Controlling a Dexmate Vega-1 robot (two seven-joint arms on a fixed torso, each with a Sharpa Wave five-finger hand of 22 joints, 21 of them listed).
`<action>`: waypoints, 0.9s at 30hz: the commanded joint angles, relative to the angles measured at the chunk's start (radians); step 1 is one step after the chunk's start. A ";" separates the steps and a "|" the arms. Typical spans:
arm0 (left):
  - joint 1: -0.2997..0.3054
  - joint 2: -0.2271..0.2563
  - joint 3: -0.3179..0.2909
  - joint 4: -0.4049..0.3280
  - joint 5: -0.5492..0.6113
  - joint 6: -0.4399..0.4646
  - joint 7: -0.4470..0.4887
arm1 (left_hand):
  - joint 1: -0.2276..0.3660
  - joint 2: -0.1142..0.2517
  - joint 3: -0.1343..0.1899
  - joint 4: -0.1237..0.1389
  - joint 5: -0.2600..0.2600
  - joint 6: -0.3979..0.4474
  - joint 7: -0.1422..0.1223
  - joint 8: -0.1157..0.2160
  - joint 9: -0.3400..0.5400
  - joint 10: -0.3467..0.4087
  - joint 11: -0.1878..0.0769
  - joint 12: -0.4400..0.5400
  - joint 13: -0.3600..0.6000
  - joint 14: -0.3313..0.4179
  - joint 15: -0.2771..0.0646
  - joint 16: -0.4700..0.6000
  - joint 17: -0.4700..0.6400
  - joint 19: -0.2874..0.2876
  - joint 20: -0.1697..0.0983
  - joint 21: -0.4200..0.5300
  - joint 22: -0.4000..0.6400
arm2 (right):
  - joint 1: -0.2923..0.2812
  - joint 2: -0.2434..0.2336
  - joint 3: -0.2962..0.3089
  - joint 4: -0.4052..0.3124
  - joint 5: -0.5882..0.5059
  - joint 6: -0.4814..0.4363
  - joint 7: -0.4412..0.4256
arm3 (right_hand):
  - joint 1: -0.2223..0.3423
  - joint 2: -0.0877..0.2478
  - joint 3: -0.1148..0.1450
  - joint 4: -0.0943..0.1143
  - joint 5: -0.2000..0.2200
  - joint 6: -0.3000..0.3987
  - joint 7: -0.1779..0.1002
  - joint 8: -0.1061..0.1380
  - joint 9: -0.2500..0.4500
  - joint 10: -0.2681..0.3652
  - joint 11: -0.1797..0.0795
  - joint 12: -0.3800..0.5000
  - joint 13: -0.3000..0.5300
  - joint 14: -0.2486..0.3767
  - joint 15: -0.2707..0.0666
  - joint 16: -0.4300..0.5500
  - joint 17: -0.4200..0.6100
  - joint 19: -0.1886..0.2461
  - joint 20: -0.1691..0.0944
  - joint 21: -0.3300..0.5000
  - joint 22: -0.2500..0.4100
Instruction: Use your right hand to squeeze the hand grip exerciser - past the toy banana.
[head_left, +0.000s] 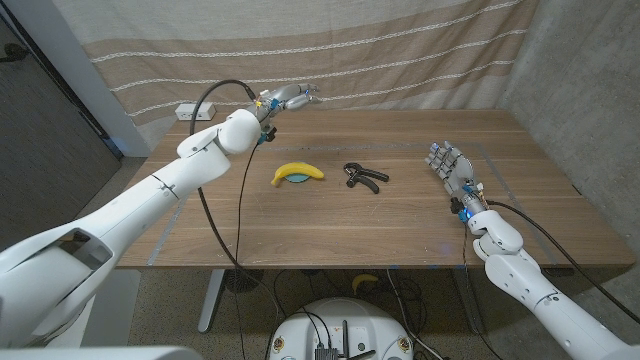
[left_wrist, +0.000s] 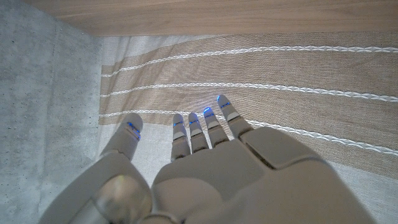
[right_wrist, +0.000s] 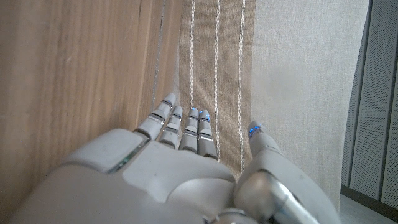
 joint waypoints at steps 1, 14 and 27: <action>-0.047 -0.018 0.044 0.020 0.069 0.007 -0.042 | 0.011 0.002 -0.001 -0.007 -0.005 0.012 -0.001 -0.004 0.005 0.005 -0.003 -0.005 0.004 0.002 -0.004 -0.006 0.002 -0.002 -0.001 -0.004 0.006 | -0.010 0.002 0.005 -0.003 0.003 0.005 -0.008 | 0.004 -0.005 0.005 -0.006 0.006 0.007 0.000 0.000 0.004 0.007 0.001 -0.003 0.003 0.005 0.002 0.007 0.006 0.012 -0.002 -0.002 0.003; -0.074 -0.032 0.072 0.034 0.122 0.008 -0.079 | 0.017 0.004 -0.001 -0.010 -0.005 0.014 -0.003 -0.006 0.006 0.004 -0.006 -0.009 0.004 -0.001 -0.007 -0.008 0.002 -0.009 -0.001 -0.008 0.006 | -0.015 0.006 0.009 0.001 0.007 0.009 -0.009 | 0.003 -0.005 0.005 -0.008 0.007 0.008 0.000 -0.002 0.004 0.009 0.001 -0.003 0.004 0.006 0.002 0.008 0.009 0.013 -0.002 -0.003 0.003; -0.101 -0.050 0.102 0.049 0.166 0.013 -0.119 | 0.024 0.006 0.000 -0.013 -0.005 0.021 -0.003 -0.006 0.006 0.008 -0.007 -0.011 0.005 -0.004 -0.005 -0.009 0.002 -0.013 -0.002 -0.011 0.006 | -0.016 0.007 0.012 0.006 0.010 0.015 -0.003 | 0.003 -0.004 0.005 -0.009 0.007 0.010 0.001 -0.003 0.005 0.014 0.003 -0.003 0.004 0.006 0.002 0.009 0.011 0.013 -0.001 -0.004 0.003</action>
